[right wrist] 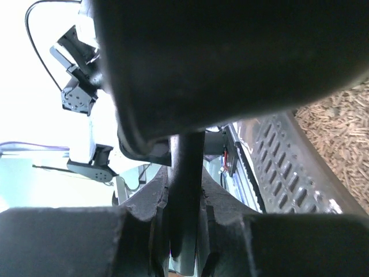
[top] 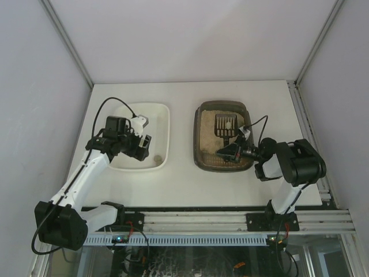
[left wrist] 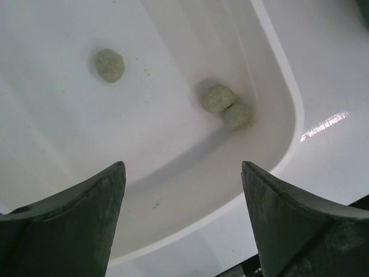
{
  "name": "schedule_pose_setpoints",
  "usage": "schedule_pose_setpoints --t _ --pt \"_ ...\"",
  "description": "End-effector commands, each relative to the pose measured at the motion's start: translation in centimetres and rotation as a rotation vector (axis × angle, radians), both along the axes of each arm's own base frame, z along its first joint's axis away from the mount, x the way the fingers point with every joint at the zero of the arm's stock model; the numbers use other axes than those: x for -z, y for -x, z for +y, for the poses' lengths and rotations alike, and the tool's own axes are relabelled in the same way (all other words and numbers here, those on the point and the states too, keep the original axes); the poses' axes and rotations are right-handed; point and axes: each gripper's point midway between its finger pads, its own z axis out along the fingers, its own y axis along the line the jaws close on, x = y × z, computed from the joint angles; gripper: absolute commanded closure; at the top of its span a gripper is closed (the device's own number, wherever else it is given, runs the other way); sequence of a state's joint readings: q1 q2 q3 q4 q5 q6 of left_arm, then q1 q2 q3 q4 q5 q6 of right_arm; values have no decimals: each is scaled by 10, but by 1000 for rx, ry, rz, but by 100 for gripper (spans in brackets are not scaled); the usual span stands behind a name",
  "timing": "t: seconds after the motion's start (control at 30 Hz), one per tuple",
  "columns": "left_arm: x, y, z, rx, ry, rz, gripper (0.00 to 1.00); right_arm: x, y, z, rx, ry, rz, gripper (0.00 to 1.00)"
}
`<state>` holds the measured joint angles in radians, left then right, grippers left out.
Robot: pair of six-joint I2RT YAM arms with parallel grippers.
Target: Clean the litter box
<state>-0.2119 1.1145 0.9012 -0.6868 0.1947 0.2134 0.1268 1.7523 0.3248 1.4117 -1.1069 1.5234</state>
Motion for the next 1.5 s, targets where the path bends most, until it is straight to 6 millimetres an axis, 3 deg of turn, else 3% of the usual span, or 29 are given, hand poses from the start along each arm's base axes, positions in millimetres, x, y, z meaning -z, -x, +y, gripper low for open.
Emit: schedule_pose_setpoints --t 0.0,0.17,0.33,0.5,0.67,0.8,0.93,1.0,1.2,1.33,1.37,1.47 --pt "-1 5 -12 82 43 8 14 -12 -6 -12 60 -14 -77 100" --pt "-1 9 -15 102 55 10 14 -15 20 27 -73 -13 -101 100" --pt "3 9 -15 103 54 17 14 -12 2 10 27 -15 -88 100" --pt "2 11 -17 112 64 28 13 -4 30 46 -95 11 -90 100" --pt "4 12 -19 130 66 46 13 -5 13 21 15 -4 -78 100" --pt "4 13 -19 136 65 44 13 -3 33 44 -83 11 -84 100" --pt "5 12 -18 131 64 50 13 -1 20 28 -10 -4 -49 100" --pt "5 9 -16 87 65 51 12 0 20 30 -18 1 -46 100" --pt "-17 -29 36 -216 127 -28 11 1 27 50 -91 106 -59 100" --pt "-18 -31 59 -309 281 44 11 -9 33 68 -159 250 -129 100" --pt "-16 -30 62 -315 311 62 12 -4 39 70 -185 311 -128 100" --pt "-12 -26 66 -325 372 101 13 -17 40 84 -235 409 -191 100"
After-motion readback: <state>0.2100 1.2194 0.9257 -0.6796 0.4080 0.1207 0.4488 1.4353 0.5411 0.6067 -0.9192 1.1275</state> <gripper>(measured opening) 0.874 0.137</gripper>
